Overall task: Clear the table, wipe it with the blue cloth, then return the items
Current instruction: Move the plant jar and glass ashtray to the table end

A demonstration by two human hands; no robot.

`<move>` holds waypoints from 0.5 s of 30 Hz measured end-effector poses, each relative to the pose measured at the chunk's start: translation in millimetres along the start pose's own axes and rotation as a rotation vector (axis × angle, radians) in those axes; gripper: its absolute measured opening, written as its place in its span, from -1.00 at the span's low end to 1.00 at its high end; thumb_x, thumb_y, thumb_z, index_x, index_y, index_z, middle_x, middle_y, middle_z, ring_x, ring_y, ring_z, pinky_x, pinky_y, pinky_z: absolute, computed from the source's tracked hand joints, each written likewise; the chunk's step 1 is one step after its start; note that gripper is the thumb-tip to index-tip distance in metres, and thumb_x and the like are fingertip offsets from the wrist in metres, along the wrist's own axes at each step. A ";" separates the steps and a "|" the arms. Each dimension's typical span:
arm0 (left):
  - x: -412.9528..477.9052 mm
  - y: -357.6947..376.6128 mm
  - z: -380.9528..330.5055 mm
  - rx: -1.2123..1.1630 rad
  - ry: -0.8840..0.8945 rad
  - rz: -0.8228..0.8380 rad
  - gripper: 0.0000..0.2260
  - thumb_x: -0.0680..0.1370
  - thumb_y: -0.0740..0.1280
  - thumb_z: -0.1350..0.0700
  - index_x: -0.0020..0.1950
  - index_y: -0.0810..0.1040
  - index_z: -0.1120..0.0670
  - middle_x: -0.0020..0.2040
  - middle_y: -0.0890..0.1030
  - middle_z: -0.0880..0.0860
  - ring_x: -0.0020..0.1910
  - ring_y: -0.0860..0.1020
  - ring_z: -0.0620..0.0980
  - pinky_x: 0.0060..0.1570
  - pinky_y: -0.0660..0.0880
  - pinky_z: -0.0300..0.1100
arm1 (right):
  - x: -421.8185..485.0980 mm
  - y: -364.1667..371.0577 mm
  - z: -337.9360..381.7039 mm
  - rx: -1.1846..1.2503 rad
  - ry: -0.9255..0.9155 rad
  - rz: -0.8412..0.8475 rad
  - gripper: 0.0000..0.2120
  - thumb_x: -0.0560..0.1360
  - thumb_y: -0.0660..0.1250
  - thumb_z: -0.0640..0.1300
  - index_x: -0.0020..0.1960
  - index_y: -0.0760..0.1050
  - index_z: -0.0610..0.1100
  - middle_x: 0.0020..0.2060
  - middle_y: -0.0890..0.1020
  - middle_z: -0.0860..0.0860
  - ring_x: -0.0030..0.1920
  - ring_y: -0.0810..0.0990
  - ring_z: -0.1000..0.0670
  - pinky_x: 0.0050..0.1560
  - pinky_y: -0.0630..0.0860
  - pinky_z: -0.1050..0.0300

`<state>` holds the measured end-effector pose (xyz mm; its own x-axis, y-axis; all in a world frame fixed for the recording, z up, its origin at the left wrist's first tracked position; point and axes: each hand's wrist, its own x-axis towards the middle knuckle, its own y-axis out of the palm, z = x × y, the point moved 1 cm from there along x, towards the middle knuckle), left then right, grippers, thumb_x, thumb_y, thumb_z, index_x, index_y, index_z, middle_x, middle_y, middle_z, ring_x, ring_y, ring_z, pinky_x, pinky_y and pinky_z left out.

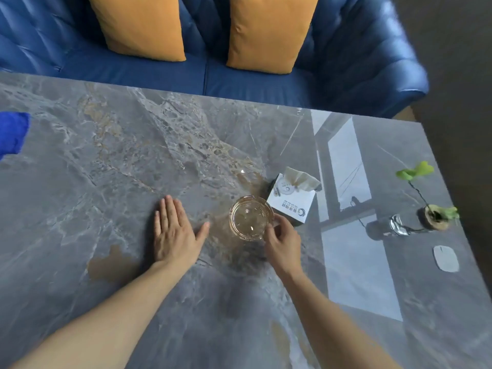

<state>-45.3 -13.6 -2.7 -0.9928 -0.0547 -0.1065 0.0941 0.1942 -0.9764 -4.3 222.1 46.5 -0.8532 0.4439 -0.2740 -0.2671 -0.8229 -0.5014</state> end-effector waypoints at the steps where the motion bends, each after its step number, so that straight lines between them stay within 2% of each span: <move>1: -6.3 2.3 -10.2 -0.002 0.043 0.003 -0.10 0.53 0.02 -0.36 0.57 0.12 0.37 0.59 0.13 0.36 0.60 0.11 0.27 0.58 0.03 0.14 | -4.0 -9.2 -8.6 0.003 0.019 -0.008 -0.80 0.59 0.31 -0.16 0.17 0.61 -0.01 -0.35 0.62 0.02 -0.33 0.54 0.07 -0.25 0.44 0.14; 4: -27.5 12.5 -44.4 -0.004 0.146 0.041 -0.11 0.54 -0.01 -0.36 0.57 0.12 0.35 0.60 0.12 0.35 0.61 0.09 0.24 0.58 0.03 0.14 | -17.5 -40.1 -31.7 0.012 0.050 -0.040 -0.78 0.59 0.30 -0.16 0.19 0.61 0.01 -0.38 0.59 0.07 -0.36 0.53 0.12 -0.28 0.42 0.21; 10: -68.9 32.9 -112.2 0.019 0.324 0.108 -0.11 0.55 -0.04 -0.38 0.59 0.08 0.32 0.62 0.07 0.30 0.63 0.03 0.20 0.58 0.00 0.12 | -38.5 -111.5 -68.2 0.026 0.103 -0.140 -0.80 0.60 0.31 -0.14 0.18 0.58 0.04 -0.31 0.63 -0.14 -0.37 0.50 0.11 -0.30 0.41 0.23; 15: -94.1 45.1 -164.0 0.048 0.425 0.150 -0.12 0.55 -0.02 -0.37 0.58 0.13 0.32 0.61 0.13 0.31 0.62 0.07 0.21 0.56 0.00 0.10 | -43.4 -165.5 -103.4 0.063 0.165 -0.248 -0.82 0.61 0.31 -0.15 0.17 0.59 -0.02 -0.32 0.63 -0.13 -0.28 0.61 -0.05 -0.24 0.50 0.15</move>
<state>40.3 161.0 -6.0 -0.9090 0.3800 -0.1711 0.2331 0.1232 -0.9646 123.2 375.7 56.5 -0.6758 0.6811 -0.2817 -0.4899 -0.7006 -0.5188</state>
